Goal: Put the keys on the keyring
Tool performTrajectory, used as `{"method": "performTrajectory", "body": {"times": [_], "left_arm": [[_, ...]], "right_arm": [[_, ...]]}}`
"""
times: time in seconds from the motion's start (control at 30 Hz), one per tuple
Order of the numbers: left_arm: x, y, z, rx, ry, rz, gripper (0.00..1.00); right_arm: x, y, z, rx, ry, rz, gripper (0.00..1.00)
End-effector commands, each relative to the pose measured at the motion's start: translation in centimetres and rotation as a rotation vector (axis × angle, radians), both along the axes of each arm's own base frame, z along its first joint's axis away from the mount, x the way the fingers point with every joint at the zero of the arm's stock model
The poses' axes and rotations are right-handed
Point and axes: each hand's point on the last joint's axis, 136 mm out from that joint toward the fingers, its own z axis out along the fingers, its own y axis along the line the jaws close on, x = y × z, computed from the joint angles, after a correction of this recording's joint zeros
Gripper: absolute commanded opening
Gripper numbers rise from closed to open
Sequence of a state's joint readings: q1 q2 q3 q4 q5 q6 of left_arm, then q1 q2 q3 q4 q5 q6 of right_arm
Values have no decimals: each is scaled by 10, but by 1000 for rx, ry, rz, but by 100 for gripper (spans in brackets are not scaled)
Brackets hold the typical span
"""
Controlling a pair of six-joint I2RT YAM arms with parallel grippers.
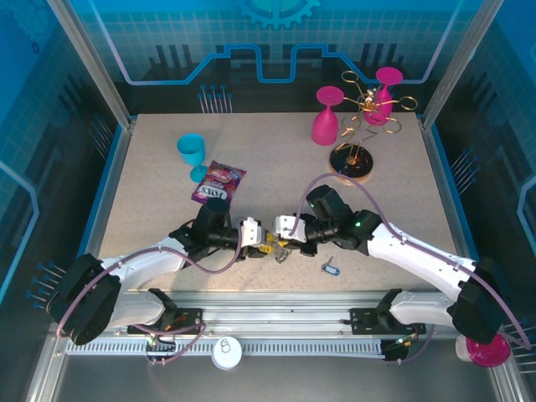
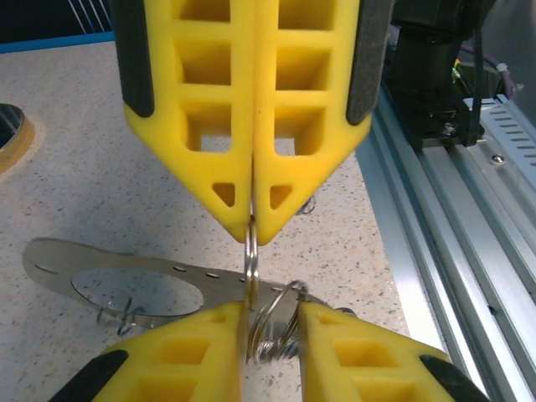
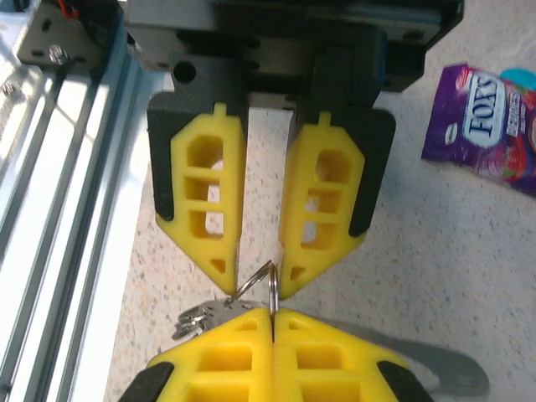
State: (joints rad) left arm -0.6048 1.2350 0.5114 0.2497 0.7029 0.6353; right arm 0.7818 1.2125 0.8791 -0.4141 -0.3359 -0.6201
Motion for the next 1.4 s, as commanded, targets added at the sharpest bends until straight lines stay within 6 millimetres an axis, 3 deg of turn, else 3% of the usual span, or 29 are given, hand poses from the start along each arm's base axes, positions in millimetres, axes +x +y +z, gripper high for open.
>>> {"method": "performTrajectory", "body": {"times": [0.0,0.43,0.77,0.97,1.1,1.23,1.37], "left_arm": [[3,0,5,16,-34,0,21],[-12,-3,17,-59,-5,-70,32],[-3,-6,24,-96,-16,-29,15],[-4,-5,26,-101,-26,-31,0],[-6,-5,30,-119,-39,-43,0],[-10,-6,36,-153,-53,-57,0],[-12,-6,40,-181,-57,-68,0]], "right_arm": [[-7,-10,-9,-148,1,27,0],[-5,5,1,-158,-1,61,0],[-10,17,10,-53,46,51,0],[-7,14,15,-17,56,7,0],[3,-2,27,151,87,-88,19],[-3,-9,25,274,29,-64,26],[-4,-10,19,298,13,-71,25]]}}
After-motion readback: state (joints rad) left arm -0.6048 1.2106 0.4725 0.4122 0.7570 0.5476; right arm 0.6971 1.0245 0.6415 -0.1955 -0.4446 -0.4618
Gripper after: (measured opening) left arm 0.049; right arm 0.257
